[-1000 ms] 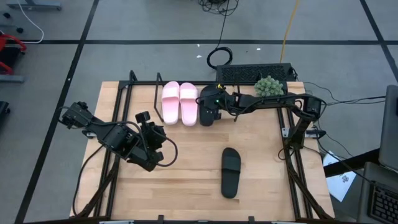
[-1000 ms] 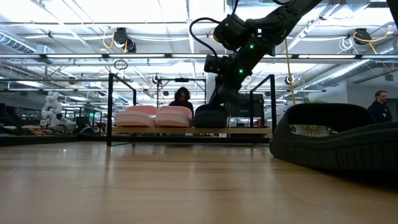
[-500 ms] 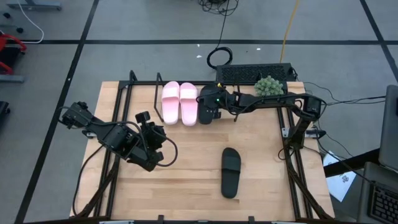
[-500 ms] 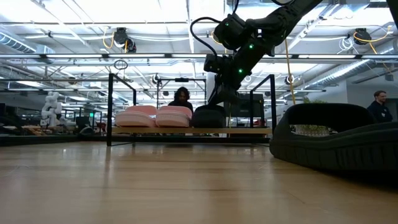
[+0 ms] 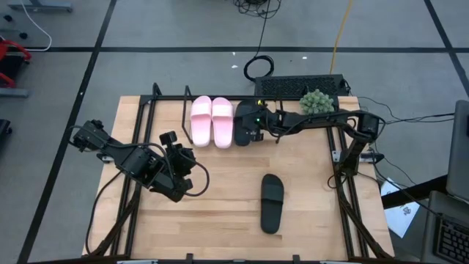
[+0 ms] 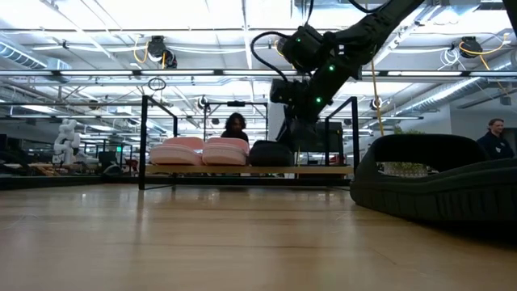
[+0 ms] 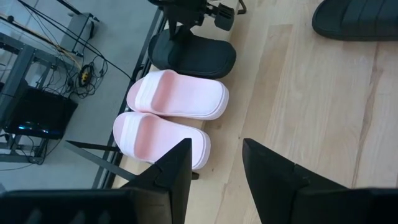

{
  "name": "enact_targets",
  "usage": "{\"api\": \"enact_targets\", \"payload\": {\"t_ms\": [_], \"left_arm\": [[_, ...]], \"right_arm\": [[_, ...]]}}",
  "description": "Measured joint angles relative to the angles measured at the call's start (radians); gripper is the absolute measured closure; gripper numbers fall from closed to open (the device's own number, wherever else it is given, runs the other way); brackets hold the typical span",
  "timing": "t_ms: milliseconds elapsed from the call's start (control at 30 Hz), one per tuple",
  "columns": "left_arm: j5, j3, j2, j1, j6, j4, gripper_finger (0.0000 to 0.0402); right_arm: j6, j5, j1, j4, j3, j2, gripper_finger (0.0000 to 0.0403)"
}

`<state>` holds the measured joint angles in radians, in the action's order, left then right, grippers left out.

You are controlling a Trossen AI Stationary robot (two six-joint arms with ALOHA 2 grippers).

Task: Pick and place slides into the shelf
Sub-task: Put the left black slipper on the shelf

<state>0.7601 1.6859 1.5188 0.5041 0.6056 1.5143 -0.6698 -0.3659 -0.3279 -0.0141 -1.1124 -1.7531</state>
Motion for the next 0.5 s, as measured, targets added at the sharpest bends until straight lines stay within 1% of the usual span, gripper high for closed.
{"api": "enact_targets", "payload": {"t_ms": [133, 300, 500], "left_arm": [[0.006, 0.0, 0.0, 0.0, -0.005, 0.0, 0.0256], [0.027, 0.0, 0.0, 0.0, -0.021, -0.001, 0.0256], [0.027, 0.0, 0.0, 0.0, -0.021, -0.002, 0.0256]], "right_arm": [[0.003, -0.008, 0.005, 0.009, 0.029, 0.001, 0.0362], [-0.019, -0.076, 0.018, 0.064, 0.034, 0.001, 0.0364], [-0.028, -0.082, 0.016, 0.094, 0.036, -0.001, 0.0364]]}}
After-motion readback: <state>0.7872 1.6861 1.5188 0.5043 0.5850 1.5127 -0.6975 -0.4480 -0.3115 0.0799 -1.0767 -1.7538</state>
